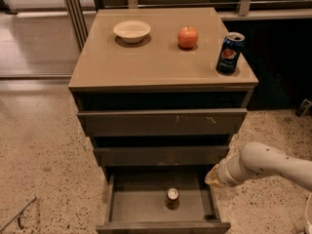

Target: Pick orange can from bottom drawer and place on counter

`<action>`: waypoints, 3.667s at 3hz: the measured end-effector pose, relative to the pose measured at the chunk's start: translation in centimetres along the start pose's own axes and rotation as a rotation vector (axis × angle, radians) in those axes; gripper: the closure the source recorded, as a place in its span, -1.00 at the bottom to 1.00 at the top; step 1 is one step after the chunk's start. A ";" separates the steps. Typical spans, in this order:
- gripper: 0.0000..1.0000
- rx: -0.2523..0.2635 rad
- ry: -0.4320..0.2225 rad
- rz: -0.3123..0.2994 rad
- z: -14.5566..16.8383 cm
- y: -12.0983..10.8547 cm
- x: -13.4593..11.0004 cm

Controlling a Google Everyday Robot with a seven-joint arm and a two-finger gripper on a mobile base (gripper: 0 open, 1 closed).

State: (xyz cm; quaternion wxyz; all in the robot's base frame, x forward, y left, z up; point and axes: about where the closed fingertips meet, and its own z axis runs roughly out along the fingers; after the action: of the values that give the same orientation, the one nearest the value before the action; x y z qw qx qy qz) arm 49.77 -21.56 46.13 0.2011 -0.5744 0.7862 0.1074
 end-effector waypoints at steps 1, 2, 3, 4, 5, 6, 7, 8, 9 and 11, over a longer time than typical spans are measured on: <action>1.00 -0.065 -0.013 0.037 3.7 2.1 1.4; 1.00 -0.066 -0.013 0.037 3.7 2.1 1.4; 1.00 -0.031 -0.058 0.009 5.7 2.4 2.7; 1.00 -0.004 -0.139 -0.031 9.2 2.5 3.7; 1.00 -0.014 -0.229 -0.070 14.8 2.4 4.6; 1.00 -0.014 -0.230 -0.071 14.8 2.4 4.6; 0.62 0.004 -0.263 -0.102 16.5 2.0 5.0; 0.15 0.010 -0.297 -0.136 18.7 1.3 4.9; -0.22 0.004 -0.318 -0.154 20.5 0.8 4.7; -0.26 -0.036 -0.340 -0.172 23.4 0.6 4.1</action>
Offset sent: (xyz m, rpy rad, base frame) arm -0.0116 0.0072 -0.0368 0.0332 0.0570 -0.0067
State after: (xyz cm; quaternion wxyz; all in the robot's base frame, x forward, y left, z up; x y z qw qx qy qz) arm 52.69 -15.55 23.38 0.3290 -0.6165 0.6870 0.1993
